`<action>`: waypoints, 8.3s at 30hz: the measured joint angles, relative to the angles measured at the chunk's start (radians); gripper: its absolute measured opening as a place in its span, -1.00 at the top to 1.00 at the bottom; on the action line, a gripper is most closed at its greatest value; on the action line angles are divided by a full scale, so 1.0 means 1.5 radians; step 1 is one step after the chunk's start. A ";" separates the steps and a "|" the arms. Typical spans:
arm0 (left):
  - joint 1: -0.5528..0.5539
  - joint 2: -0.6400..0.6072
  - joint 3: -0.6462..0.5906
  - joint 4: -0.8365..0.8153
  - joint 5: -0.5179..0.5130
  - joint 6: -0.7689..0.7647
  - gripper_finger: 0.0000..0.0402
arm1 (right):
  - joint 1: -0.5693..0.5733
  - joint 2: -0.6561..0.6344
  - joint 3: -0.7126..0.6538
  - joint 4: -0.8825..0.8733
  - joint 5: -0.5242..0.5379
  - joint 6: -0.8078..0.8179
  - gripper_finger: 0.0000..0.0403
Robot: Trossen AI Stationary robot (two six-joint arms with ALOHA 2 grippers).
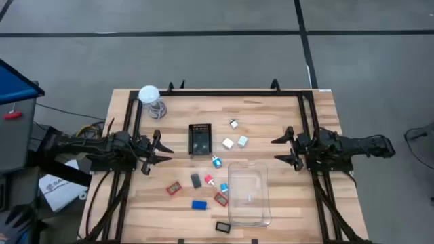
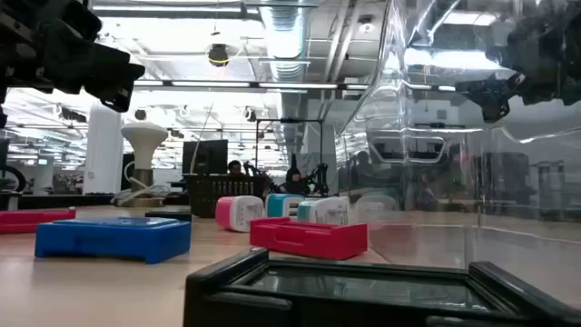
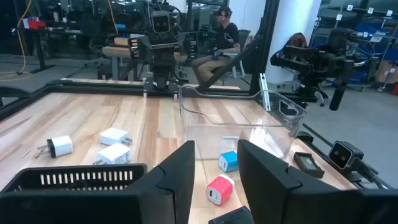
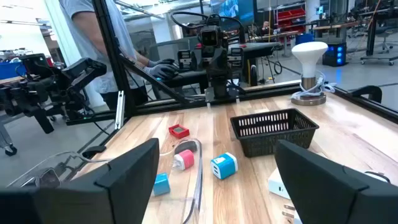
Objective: Pick & Place Office items
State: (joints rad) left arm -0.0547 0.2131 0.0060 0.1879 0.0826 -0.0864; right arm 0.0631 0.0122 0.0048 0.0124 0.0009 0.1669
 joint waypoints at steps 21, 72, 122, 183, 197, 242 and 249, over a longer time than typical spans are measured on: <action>0.000 0.000 0.000 0.000 0.000 0.000 0.41 | 0.000 0.000 0.000 0.000 0.000 0.000 -0.54; 0.000 0.000 0.000 0.000 0.000 0.000 0.41 | 0.000 0.000 0.000 0.000 0.000 0.000 -0.54; 0.001 0.128 0.130 0.640 -0.165 -0.142 0.41 | 0.022 0.122 0.210 0.375 0.193 0.270 -0.54; 0.001 0.359 0.704 -0.225 -0.425 0.054 0.04 | -0.289 1.305 1.023 -0.611 0.051 0.196 -0.54; 0.001 0.369 0.704 -0.225 -0.405 0.054 0.07 | -0.293 1.337 1.017 -0.567 0.085 0.183 -0.54; -0.066 0.370 0.704 -0.287 -0.398 0.007 0.27 | -0.217 1.190 0.904 -0.533 0.089 0.151 0.41; -0.109 0.369 0.704 -0.540 -0.347 -0.200 0.34 | -0.124 1.006 0.852 -0.609 0.017 0.237 0.41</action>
State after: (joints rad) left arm -0.2182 0.7658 1.0615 -0.6216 -0.4382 -0.3859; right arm -0.1223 1.5213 1.2834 -0.9010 0.0261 0.5226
